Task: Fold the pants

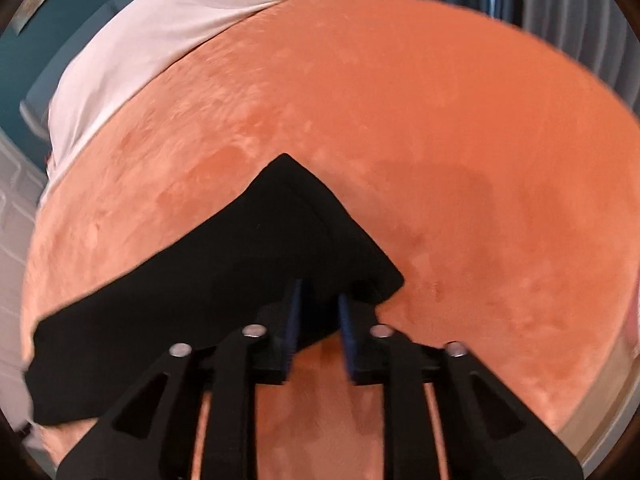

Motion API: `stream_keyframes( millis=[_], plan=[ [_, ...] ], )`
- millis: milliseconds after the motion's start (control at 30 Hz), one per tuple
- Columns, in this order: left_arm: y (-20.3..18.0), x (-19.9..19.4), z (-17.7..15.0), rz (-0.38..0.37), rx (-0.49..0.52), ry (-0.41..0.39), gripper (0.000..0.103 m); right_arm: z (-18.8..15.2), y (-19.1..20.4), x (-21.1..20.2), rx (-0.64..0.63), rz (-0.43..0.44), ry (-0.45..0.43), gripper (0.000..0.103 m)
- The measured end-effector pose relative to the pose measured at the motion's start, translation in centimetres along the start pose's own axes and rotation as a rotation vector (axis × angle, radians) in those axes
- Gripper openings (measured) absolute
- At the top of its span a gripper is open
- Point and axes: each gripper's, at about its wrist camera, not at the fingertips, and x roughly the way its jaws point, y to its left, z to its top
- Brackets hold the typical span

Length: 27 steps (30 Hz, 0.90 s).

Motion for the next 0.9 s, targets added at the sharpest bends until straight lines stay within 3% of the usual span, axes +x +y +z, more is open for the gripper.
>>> stream_keyframes(
  millis=[100, 200, 467, 567, 600, 633, 700, 733, 833, 867, 900],
  plan=[
    [0.3, 0.7, -0.1, 0.027, -0.007, 0.030, 0.072, 0.0, -0.5, -0.9, -0.032, -0.076, -0.035, 0.043],
    [1.8, 0.9, 0.1, 0.030, -0.055, 0.036, 0.072, 0.5, -0.8, -2.1, -0.040, -0.108, -0.100, 0.043],
    [2.2, 4.3, 2.1, 0.138, -0.044, 0.062, 0.072, 5.5, 3.1, 2.8, -0.218, -0.126, -0.037, 0.043],
    [1.7, 6.3, 2.1, 0.166, -0.020, 0.114, 0.072, 6.9, 3.9, 5.4, -0.236, -0.122, 0.006, 0.043],
    [1.7, 7.1, 1.9, 0.175, -0.015, 0.136, 0.072, 7.0, 4.3, 6.3, -0.255, -0.122, 0.030, 0.041],
    [1.7, 7.7, 1.8, 0.183, -0.011, 0.153, 0.072, 7.0, 4.7, 6.9, -0.282, -0.127, 0.052, 0.018],
    [1.8, 8.6, 1.4, 0.193, -0.006, 0.171, 0.075, 7.3, 5.4, 6.0, -0.301, -0.142, 0.011, 0.011],
    [1.9, 8.7, 1.4, 0.204, -0.004, 0.165, 0.081, 7.4, 5.1, 5.3, -0.279, -0.135, -0.031, 0.011],
    [2.1, 9.3, 1.3, 0.231, 0.007, 0.159, 0.087, 7.1, 3.6, 8.1, -0.262, -0.151, 0.047, 0.013],
    [2.2, 9.4, 1.4, 0.230, 0.005, 0.163, 0.087, 7.1, 3.9, 7.5, -0.279, -0.166, 0.022, 0.015],
    [2.4, 9.3, 1.4, 0.227, 0.002, 0.161, 0.087, 7.3, 4.4, 6.2, -0.280, -0.175, -0.016, 0.025]
  ],
)
